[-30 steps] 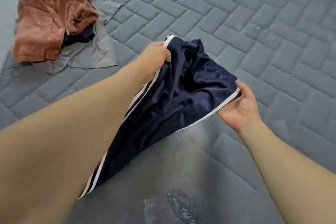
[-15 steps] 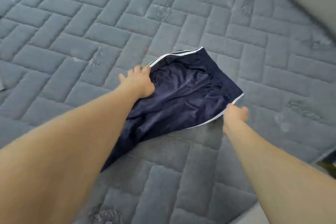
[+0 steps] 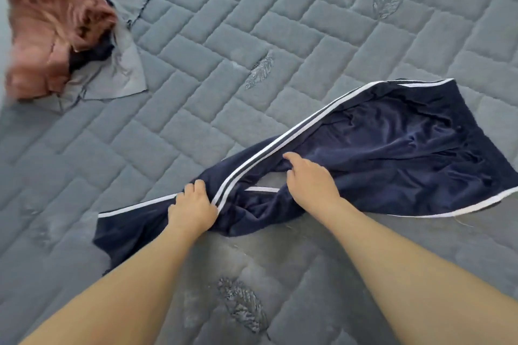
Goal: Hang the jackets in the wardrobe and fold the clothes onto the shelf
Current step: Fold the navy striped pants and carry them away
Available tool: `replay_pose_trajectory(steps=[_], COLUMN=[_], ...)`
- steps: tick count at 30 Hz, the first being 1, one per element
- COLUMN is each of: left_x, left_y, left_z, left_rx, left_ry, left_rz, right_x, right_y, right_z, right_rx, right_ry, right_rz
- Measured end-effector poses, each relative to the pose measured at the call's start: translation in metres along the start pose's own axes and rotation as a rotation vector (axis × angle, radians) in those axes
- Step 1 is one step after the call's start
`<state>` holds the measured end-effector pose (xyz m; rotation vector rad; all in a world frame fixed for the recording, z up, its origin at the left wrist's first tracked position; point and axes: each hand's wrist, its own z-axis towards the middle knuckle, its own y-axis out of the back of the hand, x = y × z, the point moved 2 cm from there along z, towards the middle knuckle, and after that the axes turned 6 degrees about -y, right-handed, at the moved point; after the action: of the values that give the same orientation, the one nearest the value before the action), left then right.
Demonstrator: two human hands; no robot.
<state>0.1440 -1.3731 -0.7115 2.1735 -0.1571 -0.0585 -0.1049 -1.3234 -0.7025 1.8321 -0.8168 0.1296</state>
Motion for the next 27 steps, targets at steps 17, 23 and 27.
replay_pose_trajectory(steps=[17,23,27], left_x=[0.09,0.136,0.149], left_y=[0.064,0.155,0.098], left_z=[0.065,0.153,0.142], left_rx=[0.205,-0.141,0.161], left_ry=[-0.091,0.124,0.096], left_rz=[-0.099,-0.314,-0.448], right_x=[0.151,0.192,0.184], right_y=[-0.015,0.011,-0.04], right_z=[0.095,0.167,0.149], right_rx=[0.244,-0.069,0.025], right_ry=[-0.195,-0.16,-0.14], right_rz=[-0.264,0.043,-0.134])
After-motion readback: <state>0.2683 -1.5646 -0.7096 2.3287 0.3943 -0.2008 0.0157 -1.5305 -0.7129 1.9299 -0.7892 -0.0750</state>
